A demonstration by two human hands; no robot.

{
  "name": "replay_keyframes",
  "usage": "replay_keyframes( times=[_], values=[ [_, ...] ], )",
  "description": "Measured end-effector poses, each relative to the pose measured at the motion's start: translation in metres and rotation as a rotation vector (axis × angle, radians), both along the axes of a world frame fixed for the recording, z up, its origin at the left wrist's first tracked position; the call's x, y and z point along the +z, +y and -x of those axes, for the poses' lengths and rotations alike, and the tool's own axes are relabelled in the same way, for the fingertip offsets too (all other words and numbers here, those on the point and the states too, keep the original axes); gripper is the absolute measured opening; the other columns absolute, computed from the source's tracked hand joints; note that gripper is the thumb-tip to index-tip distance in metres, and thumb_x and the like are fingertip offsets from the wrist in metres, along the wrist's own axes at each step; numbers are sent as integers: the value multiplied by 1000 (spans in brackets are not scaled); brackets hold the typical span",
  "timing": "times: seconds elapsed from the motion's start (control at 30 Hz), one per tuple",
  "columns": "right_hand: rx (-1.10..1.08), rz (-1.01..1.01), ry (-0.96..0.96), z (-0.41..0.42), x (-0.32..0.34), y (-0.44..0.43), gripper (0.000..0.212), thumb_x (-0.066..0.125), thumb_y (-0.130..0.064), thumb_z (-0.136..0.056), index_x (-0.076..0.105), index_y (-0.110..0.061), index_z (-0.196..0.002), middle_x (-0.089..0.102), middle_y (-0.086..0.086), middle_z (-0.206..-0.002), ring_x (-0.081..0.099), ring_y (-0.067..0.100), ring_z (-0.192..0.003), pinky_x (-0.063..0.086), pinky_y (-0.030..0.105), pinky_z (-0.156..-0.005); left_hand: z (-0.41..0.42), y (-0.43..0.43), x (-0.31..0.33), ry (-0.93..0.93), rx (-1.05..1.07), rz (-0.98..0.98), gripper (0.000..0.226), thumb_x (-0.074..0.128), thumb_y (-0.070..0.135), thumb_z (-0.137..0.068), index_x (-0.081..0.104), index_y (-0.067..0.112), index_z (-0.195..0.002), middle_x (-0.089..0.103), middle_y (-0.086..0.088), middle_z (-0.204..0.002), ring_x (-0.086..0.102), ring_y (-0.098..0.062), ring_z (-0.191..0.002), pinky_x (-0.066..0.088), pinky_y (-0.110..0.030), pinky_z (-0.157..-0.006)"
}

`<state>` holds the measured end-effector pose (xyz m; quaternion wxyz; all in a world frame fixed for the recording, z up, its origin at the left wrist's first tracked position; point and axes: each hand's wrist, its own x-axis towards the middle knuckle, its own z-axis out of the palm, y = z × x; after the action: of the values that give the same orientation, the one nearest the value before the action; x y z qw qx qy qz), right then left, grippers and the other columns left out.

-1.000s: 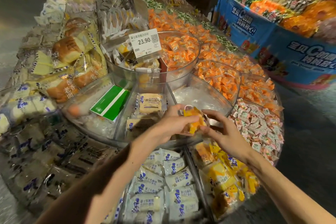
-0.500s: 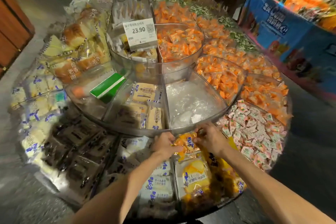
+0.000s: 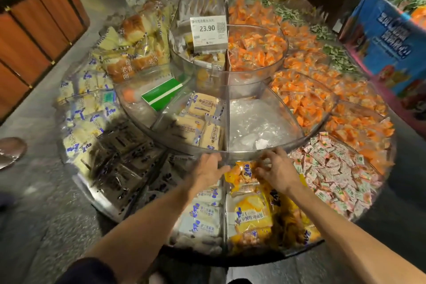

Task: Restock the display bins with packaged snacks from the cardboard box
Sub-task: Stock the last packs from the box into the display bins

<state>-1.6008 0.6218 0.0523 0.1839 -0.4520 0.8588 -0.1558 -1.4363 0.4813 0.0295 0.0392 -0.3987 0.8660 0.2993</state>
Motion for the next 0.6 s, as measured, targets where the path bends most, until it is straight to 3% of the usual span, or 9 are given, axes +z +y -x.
replay_keyframes(
  times=[0.07,0.1,0.2,0.27,0.33,0.43,0.5,0.6],
  values=[
    [44,54,19,-10,19,-9,34,77,-25,-84,65,-12,-114,54,8,-115,59,30,-106,47,35,-89,-13,-19,22,33,-49,67,16,63,28,-95,64,13,-90,64,-5,-86,63,-21,-85,50,-26,-71],
    [83,87,21,-19,31,-19,30,77,-24,-84,65,-13,-109,57,7,-111,59,28,-103,45,33,-85,-23,-32,36,46,-64,112,20,59,27,-98,63,13,-84,62,-5,-80,62,-22,-80,47,-25,-63],
    [215,225,-8,-61,71,-58,23,77,-26,-84,64,-17,-101,63,3,-100,59,24,-93,43,30,-77,-72,-68,85,151,-30,180,33,51,37,-96,63,14,-76,67,-12,-81,65,-30,-75,49,-30,-65],
    [340,324,-47,-105,97,-92,19,77,-28,-84,59,-29,-91,61,-8,-88,56,17,-83,40,27,-71,-126,-86,120,222,66,199,30,63,37,-94,57,19,-71,63,-4,-71,62,-23,-65,51,-32,-65],
    [494,396,-86,-160,118,-124,22,72,-34,-84,51,-35,-80,53,-18,-76,52,12,-74,40,28,-67,-194,-98,157,282,191,263,28,68,36,-92,61,17,-73,61,4,-66,59,-15,-59,53,-31,-63],
    [753,510,-160,-264,134,-174,17,72,-39,-83,59,-28,-79,59,-12,-72,59,7,-69,46,28,-64,-315,-104,196,261,350,371,31,68,37,-92,55,27,-66,55,9,-60,52,-3,-54,41,-23,-53],
    [874,528,-139,-344,132,-205,21,70,-42,-81,62,-23,-82,60,-11,-73,58,11,-69,46,25,-62,-403,-104,203,223,502,400,31,70,35,-91,55,27,-66,54,8,-62,52,-3,-57,38,-26,-55],
    [1062,458,-102,-469,122,-244,23,68,-50,-82,56,-33,-89,49,-20,-73,51,6,-76,28,12,-61,-542,-93,193,136,725,451,22,68,39,-91,63,25,-75,60,13,-64,56,2,-61,41,-23,-56]
  ],
)
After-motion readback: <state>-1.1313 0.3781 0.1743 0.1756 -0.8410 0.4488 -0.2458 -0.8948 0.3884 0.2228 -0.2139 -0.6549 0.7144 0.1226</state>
